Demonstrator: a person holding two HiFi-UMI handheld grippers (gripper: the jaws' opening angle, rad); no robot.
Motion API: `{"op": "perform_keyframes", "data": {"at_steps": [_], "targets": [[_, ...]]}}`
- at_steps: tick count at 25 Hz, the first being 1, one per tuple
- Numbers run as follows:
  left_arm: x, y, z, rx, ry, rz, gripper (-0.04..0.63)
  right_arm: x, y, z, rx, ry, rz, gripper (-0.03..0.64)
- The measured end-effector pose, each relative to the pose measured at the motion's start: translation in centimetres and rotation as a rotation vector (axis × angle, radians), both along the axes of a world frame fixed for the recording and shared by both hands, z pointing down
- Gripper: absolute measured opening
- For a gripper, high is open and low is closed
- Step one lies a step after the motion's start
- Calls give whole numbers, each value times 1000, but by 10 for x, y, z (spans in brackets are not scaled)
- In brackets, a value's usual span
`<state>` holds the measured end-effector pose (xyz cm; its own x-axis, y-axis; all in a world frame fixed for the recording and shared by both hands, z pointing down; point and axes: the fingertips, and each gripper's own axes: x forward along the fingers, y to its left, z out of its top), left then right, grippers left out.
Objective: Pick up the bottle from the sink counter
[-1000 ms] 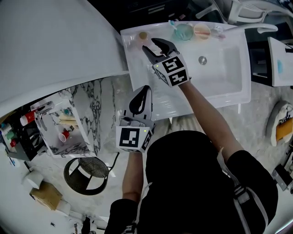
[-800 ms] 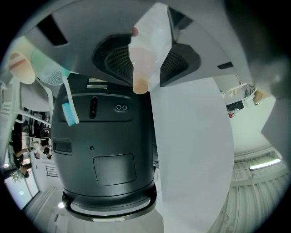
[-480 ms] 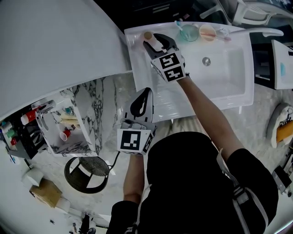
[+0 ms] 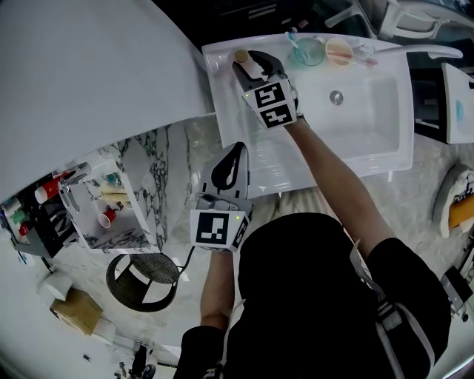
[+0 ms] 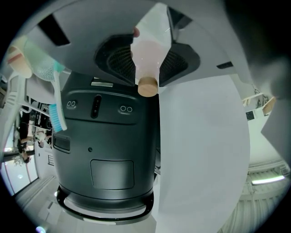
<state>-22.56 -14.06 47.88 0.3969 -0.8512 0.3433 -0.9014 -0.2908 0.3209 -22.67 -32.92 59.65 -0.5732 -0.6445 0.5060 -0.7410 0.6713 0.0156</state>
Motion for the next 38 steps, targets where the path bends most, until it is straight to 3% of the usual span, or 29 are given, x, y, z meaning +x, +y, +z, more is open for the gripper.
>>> {"op": "perform_keyframes", "data": {"at_steps": [19, 38], "targets": [[-6, 0, -1, -6, 2, -3, 20, -2, -3, 6, -17, -5, 34, 127], [-7, 3, -7, 6, -5, -15, 20, 8, 12, 6, -48, -22, -20, 120]]}}
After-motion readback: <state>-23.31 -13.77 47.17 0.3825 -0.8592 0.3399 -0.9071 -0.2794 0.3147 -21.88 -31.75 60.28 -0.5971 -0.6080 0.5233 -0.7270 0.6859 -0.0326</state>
